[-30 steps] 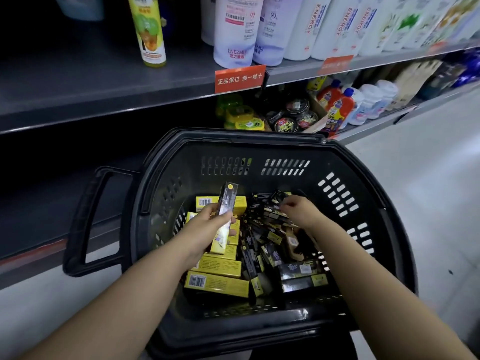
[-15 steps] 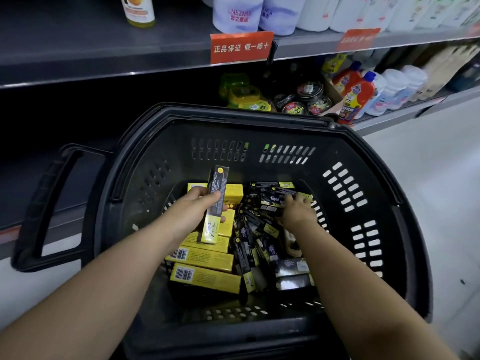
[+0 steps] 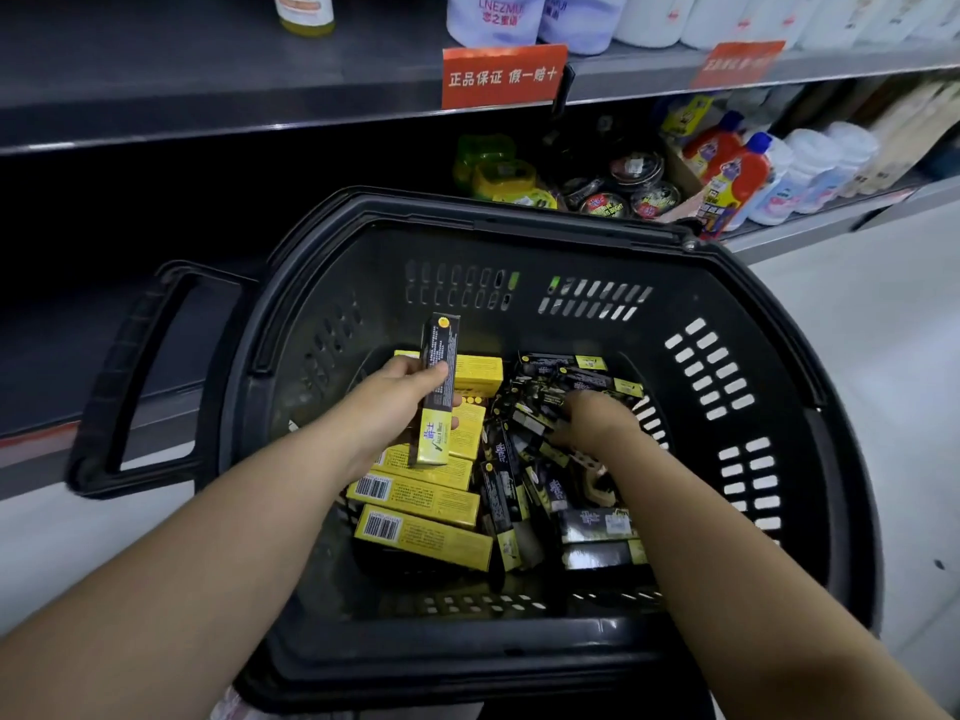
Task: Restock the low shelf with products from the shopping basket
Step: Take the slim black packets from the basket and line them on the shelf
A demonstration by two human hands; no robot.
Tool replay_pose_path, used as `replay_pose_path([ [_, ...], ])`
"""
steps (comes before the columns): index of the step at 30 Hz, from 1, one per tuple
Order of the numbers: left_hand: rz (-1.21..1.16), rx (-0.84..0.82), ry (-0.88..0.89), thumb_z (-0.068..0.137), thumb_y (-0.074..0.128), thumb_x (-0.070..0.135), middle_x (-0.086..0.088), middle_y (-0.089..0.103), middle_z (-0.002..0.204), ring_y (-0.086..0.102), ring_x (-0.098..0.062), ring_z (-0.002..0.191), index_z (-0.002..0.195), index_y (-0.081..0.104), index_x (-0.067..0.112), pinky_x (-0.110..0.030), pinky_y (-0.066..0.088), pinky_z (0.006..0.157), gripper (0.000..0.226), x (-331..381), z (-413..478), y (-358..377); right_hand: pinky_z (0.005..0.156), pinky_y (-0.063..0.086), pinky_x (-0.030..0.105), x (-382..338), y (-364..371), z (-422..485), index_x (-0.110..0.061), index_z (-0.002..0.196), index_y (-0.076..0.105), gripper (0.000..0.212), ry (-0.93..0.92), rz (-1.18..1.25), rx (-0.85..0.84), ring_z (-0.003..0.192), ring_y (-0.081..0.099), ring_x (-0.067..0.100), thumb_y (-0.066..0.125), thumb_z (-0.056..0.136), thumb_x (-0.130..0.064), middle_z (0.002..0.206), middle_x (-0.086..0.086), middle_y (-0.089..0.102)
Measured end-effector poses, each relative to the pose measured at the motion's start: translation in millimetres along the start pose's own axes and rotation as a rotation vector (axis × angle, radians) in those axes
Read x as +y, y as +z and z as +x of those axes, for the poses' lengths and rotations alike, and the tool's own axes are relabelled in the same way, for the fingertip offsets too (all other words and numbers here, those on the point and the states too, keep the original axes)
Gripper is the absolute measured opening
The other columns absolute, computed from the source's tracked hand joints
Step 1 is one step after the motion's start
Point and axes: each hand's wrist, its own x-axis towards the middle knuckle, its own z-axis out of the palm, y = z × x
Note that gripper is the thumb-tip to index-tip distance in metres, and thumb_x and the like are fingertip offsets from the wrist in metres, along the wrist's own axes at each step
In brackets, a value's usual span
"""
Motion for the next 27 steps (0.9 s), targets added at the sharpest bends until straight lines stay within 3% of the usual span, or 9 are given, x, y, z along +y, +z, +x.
replay_pose_path([
  [3, 0.007, 0.014, -0.013, 0.096, 0.049, 0.03, -0.009, 0.069, 0.104, 0.065, -0.025, 0.097, 0.103, 0.052, 0.021, -0.042, 0.049, 0.087, 0.012, 1.1, 1.1, -1.4, 0.068, 0.047, 0.029, -8.0, -23.7, -20.7, -0.012, 0.105, 0.064, 0.041, -0.097, 0.508, -0.044, 0.086, 0.06, 0.02, 0.067, 0.081, -0.045, 0.093, 0.003, 0.063],
  [6, -0.062, 0.029, -0.052, 0.096, 0.05, 0.026, -0.009, 0.068, 0.103, 0.063, -0.029, 0.101, 0.1, 0.053, 0.02, -0.044, 0.047, 0.093, 0.008, 4.4, 1.6, -0.1, 0.066, 0.054, 0.023, -23.5, -40.3, -47.9, -0.011, 0.11, 0.062, 0.03, -0.219, 1.105, -0.358, 0.087, 0.066, 0.017, 0.065, 0.086, -0.029, 0.096, 0.004, 0.069],
  [8, -0.08, 0.022, -0.066, 0.095, 0.05, 0.026, -0.009, 0.066, 0.104, 0.063, -0.028, 0.099, 0.106, 0.053, 0.018, -0.044, 0.048, 0.093, 0.013, 6.1, 1.0, 2.3, 0.07, 0.056, 0.027, -36.8, -42.8, -58.3, -0.009, 0.106, 0.062, 0.019, -0.32, 1.317, -0.462, 0.079, 0.067, 0.016, 0.057, 0.091, -0.021, 0.089, 0.004, 0.069],
  [11, -0.092, -0.013, -0.051, 0.093, 0.054, 0.031, -0.009, 0.064, 0.115, 0.062, -0.025, 0.104, 0.123, 0.046, 0.017, -0.048, 0.045, 0.099, 0.034, 8.2, -1.3, 3.8, 0.065, 0.054, 0.023, -56.4, -44.5, -67.6, -0.008, 0.104, 0.058, 0.017, -0.399, 1.386, -0.439, 0.071, 0.064, 0.011, 0.053, 0.094, -0.021, 0.082, 0.001, 0.065],
  [14, -0.017, -0.023, -0.01, 0.081, 0.068, 0.033, -0.007, 0.064, 0.116, 0.061, -0.025, 0.108, 0.12, 0.044, 0.02, -0.047, 0.046, 0.098, 0.048, 8.1, -2.1, 1.5, 0.068, 0.052, 0.023, -63.7, -42.9, -68.5, -0.015, 0.104, 0.056, 0.015, -0.463, 1.336, -0.342, 0.077, 0.062, 0.008, 0.058, 0.09, -0.021, 0.087, -0.001, 0.06],
  [18, 0.059, -0.044, 0.019, 0.079, 0.071, 0.029, -0.001, 0.065, 0.109, 0.064, -0.017, 0.099, 0.121, 0.045, 0.024, -0.033, 0.052, 0.083, 0.05, 5.7, -1.3, 0.8, 0.08, 0.051, 0.032, -60.1, -38.5, -66.2, -0.018, 0.128, 0.046, 0.046, -0.492, 1.282, -0.342, 0.101, 0.06, 0.019, 0.064, 0.086, -0.019, 0.114, 0.006, 0.058],
  [21, 0.017, -0.062, 0.018, 0.083, 0.067, 0.028, -0.003, 0.066, 0.11, 0.065, -0.02, 0.099, 0.124, 0.046, 0.023, -0.04, 0.053, 0.087, 0.046, 5.5, -0.9, 0.7, 0.086, 0.051, 0.042, -57.7, -39.0, -66.4, -0.018, 0.13, 0.042, 0.063, -0.526, 1.26, -0.368, 0.101, 0.063, 0.024, 0.072, 0.076, -0.011, 0.115, 0.007, 0.061],
  [24, -0.052, -0.042, -0.006, 0.085, 0.065, 0.029, -0.007, 0.064, 0.117, 0.059, -0.024, 0.11, 0.131, 0.045, 0.021, -0.048, 0.044, 0.099, 0.05, 7.2, 1.1, -0.5, 0.083, 0.052, 0.043, -57.0, -44.6, -67.6, -0.011, 0.123, 0.049, 0.049, -0.507, 1.371, -0.373, 0.093, 0.065, 0.026, 0.056, 0.076, 0.0, 0.106, 0.012, 0.066],
  [27, -0.219, 0.033, -0.044, 0.088, 0.061, 0.026, -0.006, 0.07, 0.099, 0.067, -0.019, 0.084, 0.116, 0.053, 0.02, -0.041, 0.055, 0.079, 0.029, 11.2, 2.8, -4.4, 0.072, 0.057, 0.04, -50.6, -52.4, -68.2, -0.005, 0.12, 0.055, 0.03, -0.414, 1.57, -0.365, 0.093, 0.067, 0.028, 0.045, 0.092, -0.009, 0.111, 0.019, 0.067],
])
